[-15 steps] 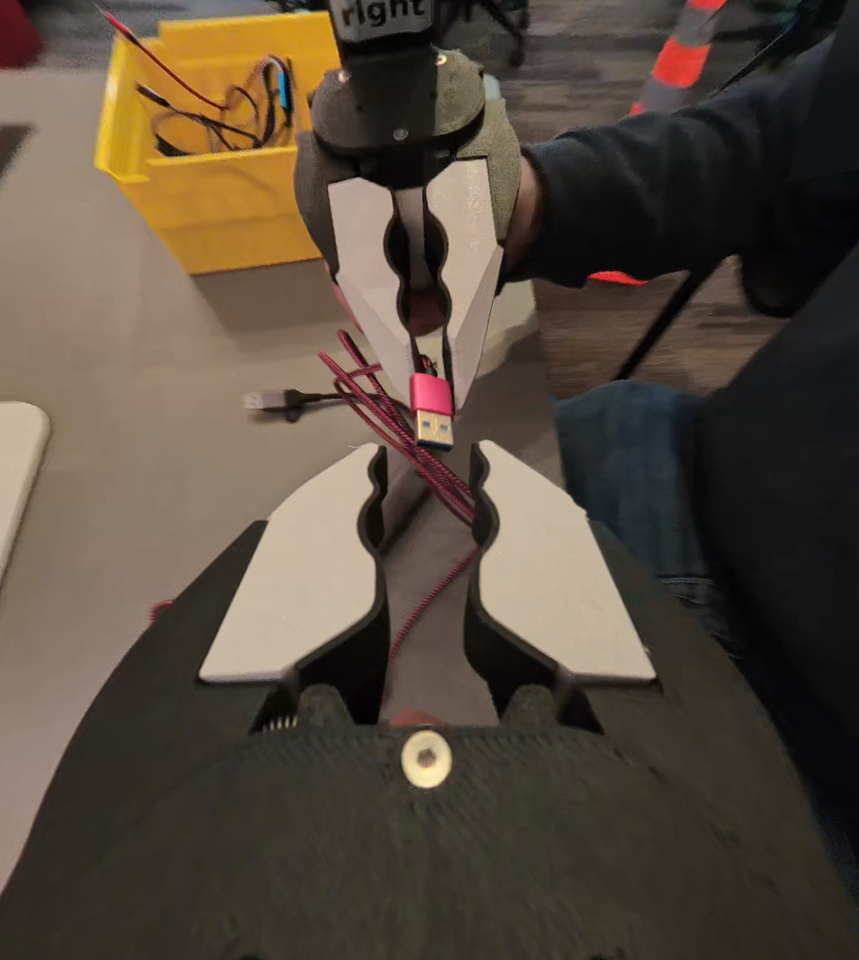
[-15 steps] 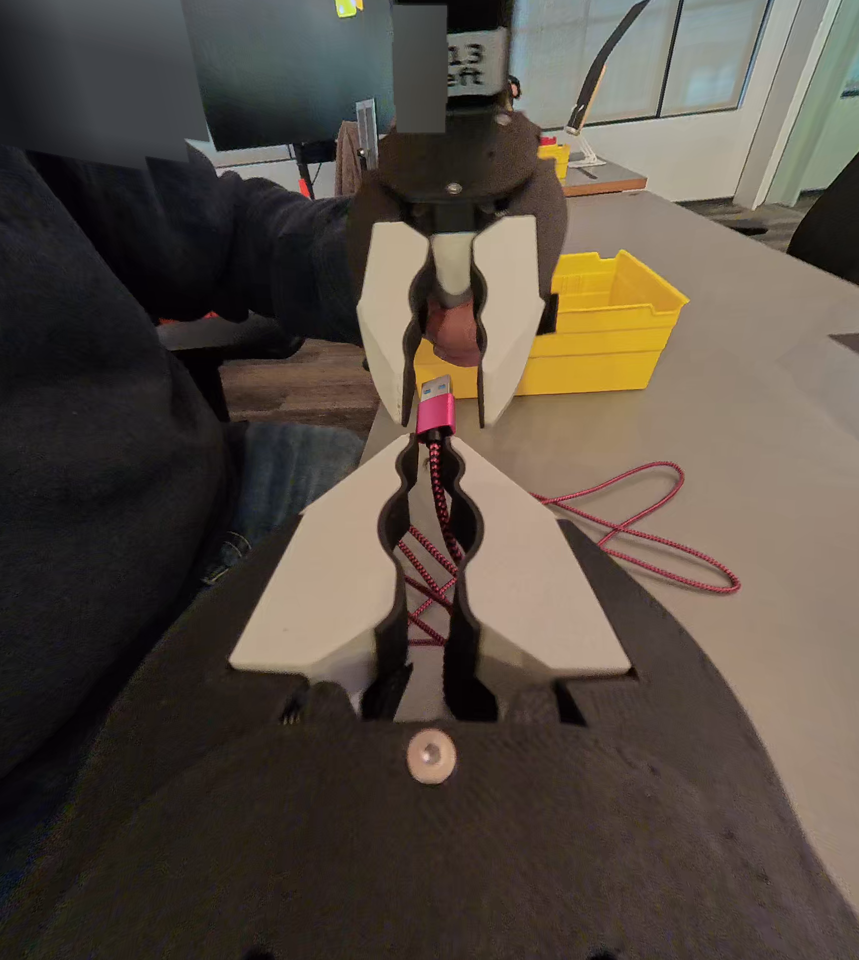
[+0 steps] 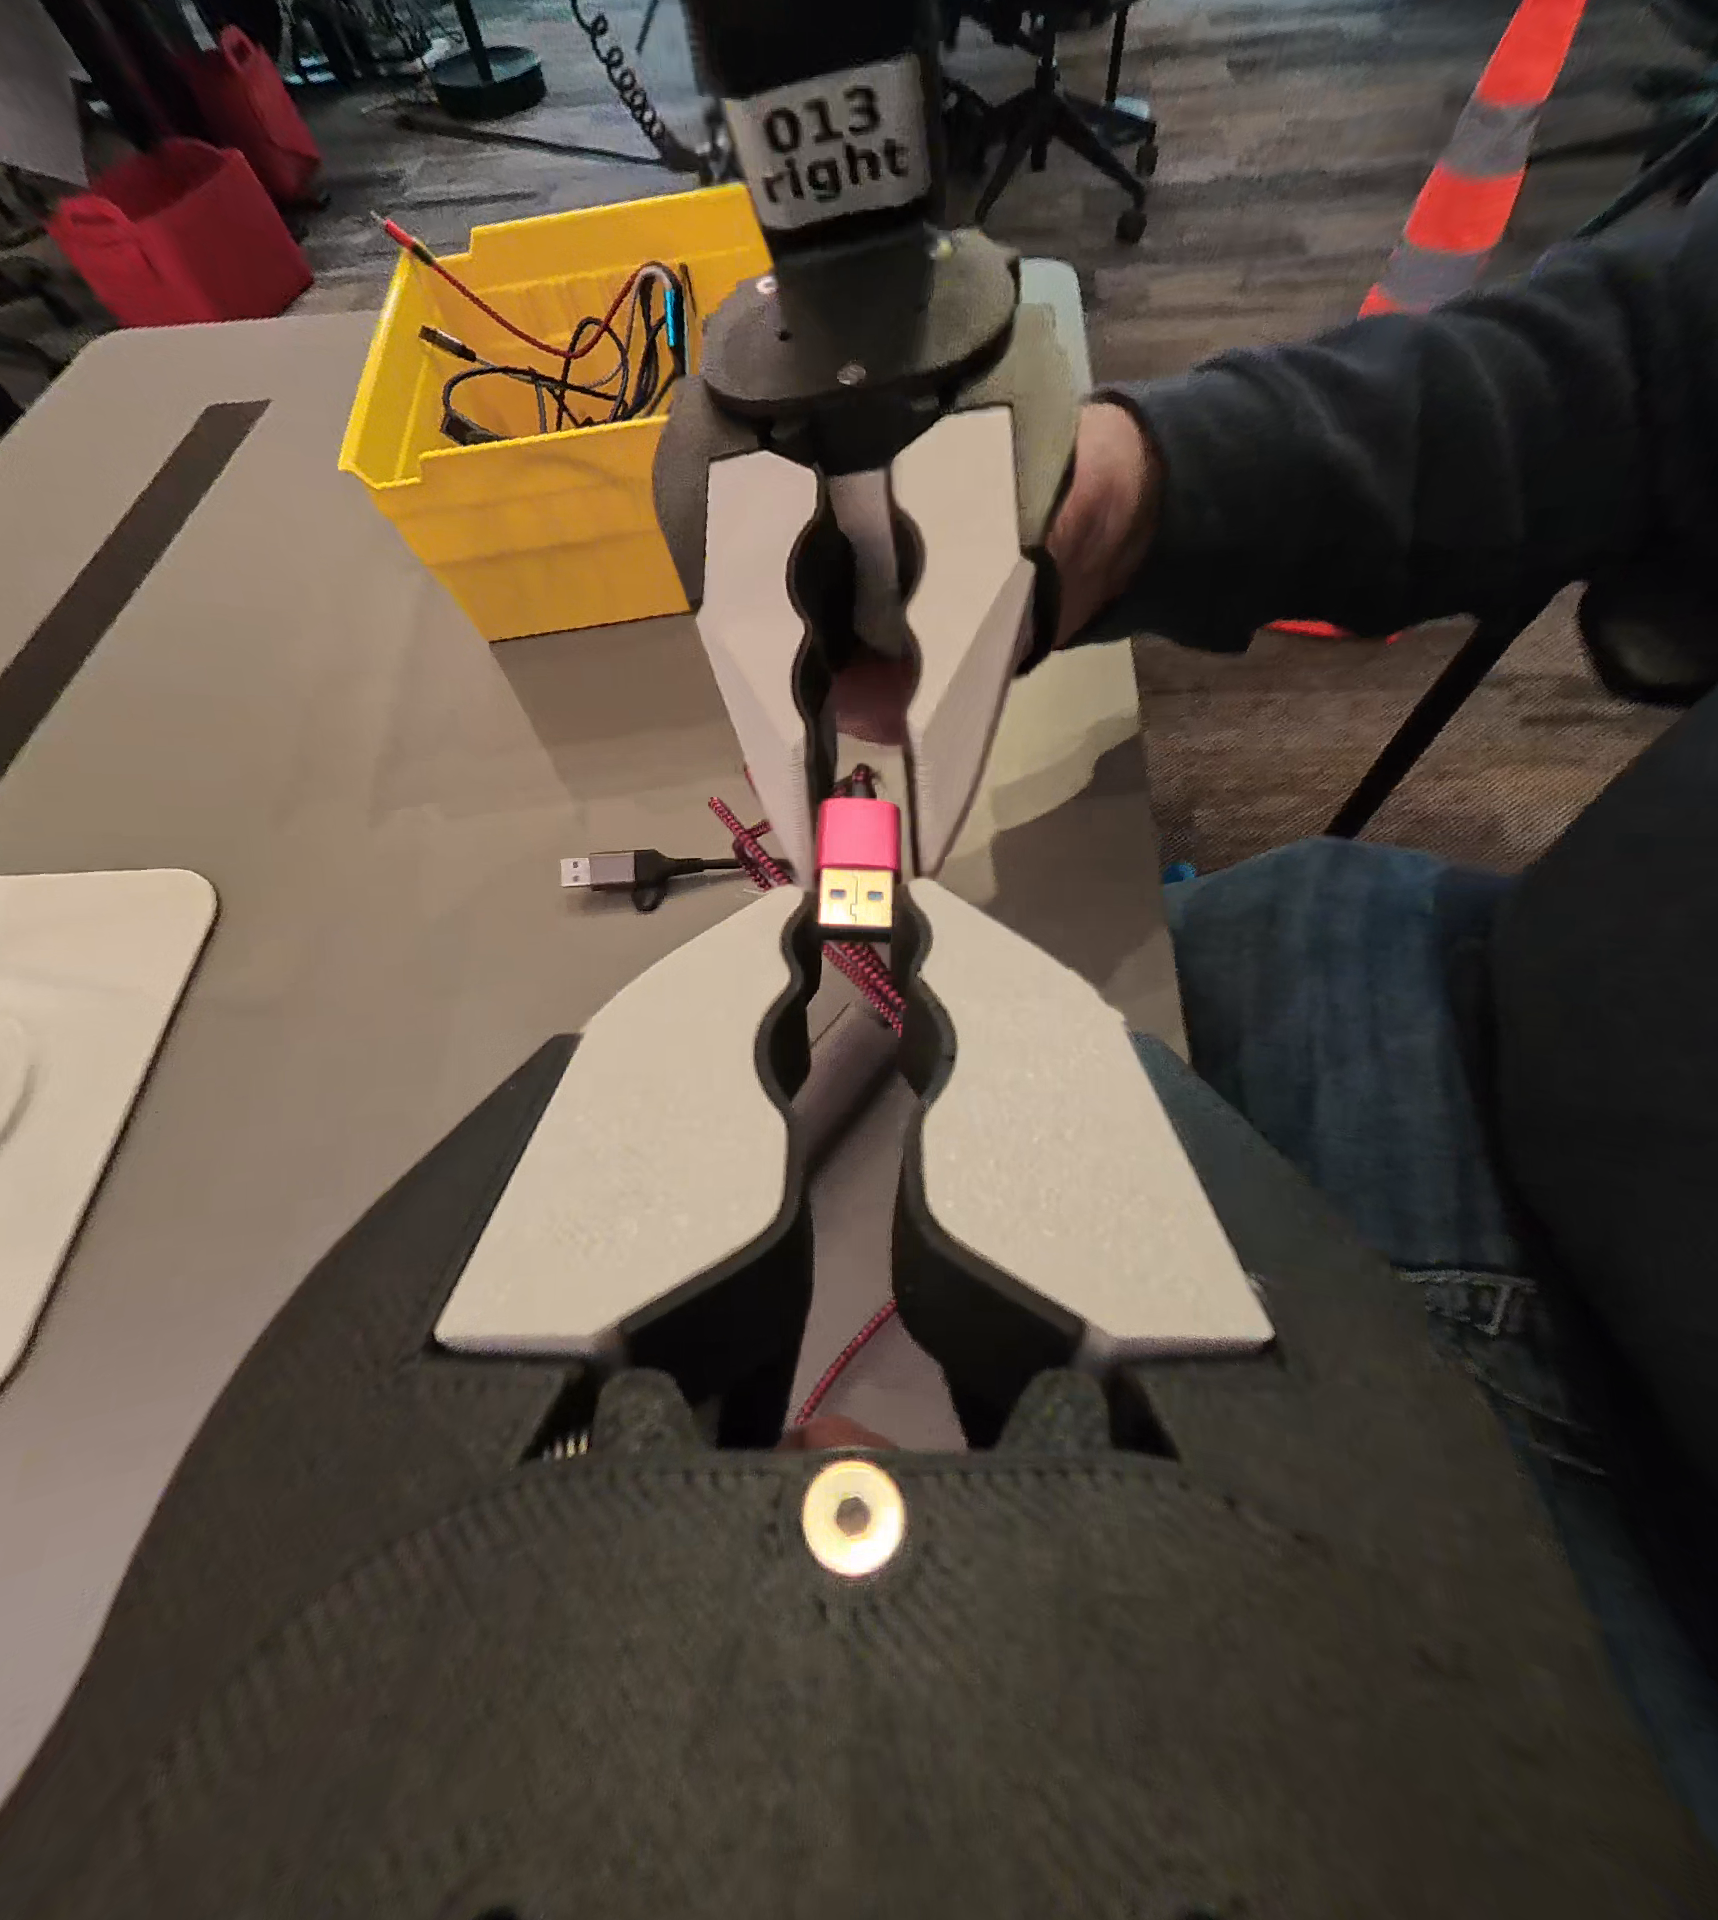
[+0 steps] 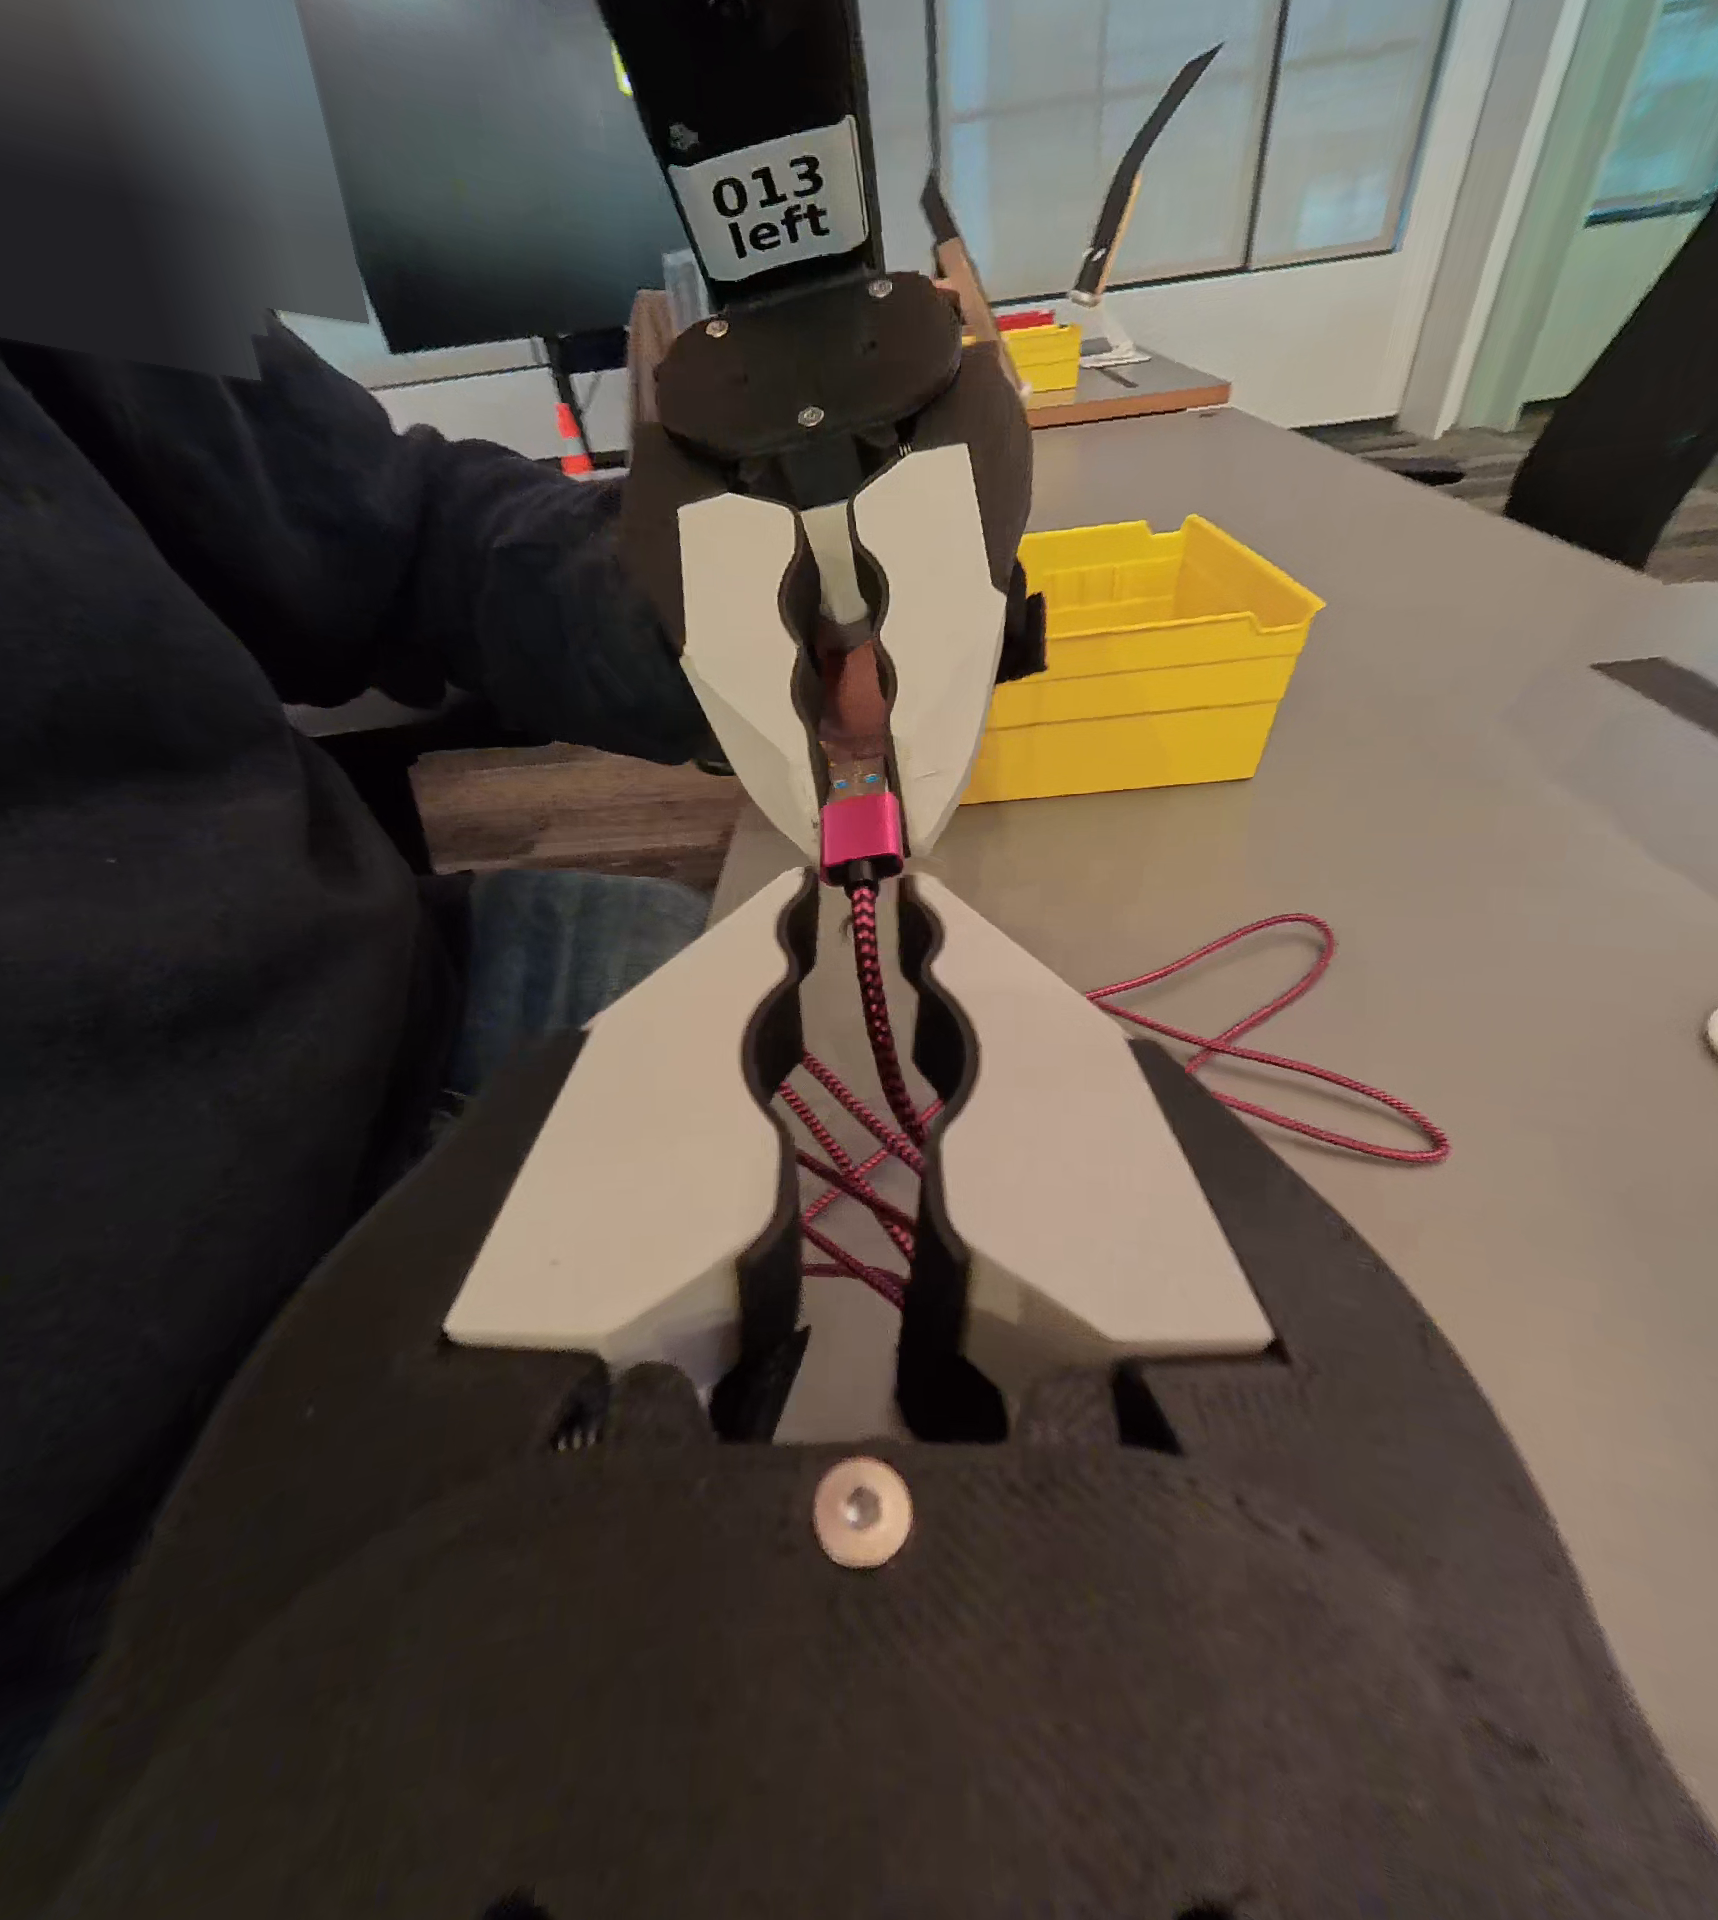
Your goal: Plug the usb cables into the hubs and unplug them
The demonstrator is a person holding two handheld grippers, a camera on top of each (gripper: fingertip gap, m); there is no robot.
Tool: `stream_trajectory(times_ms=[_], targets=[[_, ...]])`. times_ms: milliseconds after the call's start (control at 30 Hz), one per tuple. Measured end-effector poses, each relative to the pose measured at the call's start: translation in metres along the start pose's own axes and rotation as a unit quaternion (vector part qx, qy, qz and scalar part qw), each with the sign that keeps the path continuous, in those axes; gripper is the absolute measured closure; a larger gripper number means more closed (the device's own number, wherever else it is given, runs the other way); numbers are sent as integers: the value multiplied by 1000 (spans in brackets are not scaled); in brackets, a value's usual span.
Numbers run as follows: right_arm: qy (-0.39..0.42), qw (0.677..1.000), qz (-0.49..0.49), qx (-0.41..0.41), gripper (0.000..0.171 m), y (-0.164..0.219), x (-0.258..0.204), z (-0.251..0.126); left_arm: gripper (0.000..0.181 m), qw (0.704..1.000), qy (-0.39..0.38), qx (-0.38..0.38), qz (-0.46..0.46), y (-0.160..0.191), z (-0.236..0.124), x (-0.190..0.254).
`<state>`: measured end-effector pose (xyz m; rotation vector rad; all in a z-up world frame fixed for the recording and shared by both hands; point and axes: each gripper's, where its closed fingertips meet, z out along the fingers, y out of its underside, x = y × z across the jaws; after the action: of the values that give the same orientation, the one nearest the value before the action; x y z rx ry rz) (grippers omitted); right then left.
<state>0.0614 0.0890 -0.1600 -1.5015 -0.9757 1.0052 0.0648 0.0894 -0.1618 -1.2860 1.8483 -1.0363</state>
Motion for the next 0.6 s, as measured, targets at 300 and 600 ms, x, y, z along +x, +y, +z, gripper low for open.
stream_trajectory(times_ms=[300,600], targets=[[41,994,-44,91,151,-20,-1,-6,169,989,49,92,-101,-15,-5,2],[33,989,-23,142,158,-25,-3,-11,169,984,65,114,-123,-18,-1,4]])
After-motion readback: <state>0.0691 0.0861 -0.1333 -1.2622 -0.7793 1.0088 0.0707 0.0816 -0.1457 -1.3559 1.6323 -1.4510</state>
